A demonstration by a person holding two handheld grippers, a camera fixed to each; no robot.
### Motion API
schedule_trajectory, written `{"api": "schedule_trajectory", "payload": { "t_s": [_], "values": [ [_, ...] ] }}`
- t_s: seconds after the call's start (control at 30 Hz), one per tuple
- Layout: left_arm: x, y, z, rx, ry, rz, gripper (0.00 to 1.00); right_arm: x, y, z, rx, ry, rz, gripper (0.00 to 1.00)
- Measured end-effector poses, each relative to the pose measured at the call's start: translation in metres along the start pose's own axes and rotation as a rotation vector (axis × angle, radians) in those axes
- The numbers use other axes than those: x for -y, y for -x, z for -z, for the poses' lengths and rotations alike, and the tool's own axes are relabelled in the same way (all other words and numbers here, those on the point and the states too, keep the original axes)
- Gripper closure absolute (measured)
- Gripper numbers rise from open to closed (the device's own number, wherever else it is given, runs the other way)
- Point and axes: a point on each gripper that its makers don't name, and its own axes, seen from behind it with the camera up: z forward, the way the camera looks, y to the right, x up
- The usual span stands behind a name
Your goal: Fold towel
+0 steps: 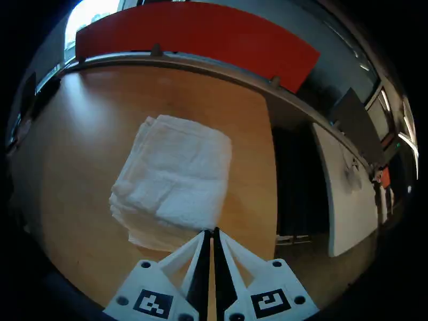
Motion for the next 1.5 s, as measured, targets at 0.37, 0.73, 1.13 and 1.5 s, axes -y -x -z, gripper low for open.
{"api": "schedule_trajectory", "payload": {
  "t_s": [0.37,0.73,1.13,1.5],
  "values": [
    [0.002,0.000,0.001,0.001,-0.004,-0.002,0.04,-0.005,0.006,-0.006,0.029,0.008,-0.003,0.96],
    [0.003,0.001,0.001,0.003,-0.005,-0.003,0.04,-0.004,0.006,-0.009,0.031,0.014,-0.004,0.96],
    [0.003,0.002,0.002,0.003,-0.002,-0.002,0.04,0.001,0.009,-0.008,0.025,0.027,-0.018,0.85],
    [0.005,0.001,0.001,-0.002,-0.001,0.002,0.04,0.006,0.005,-0.002,-0.009,0.031,-0.059,0.24]
  ]
}}
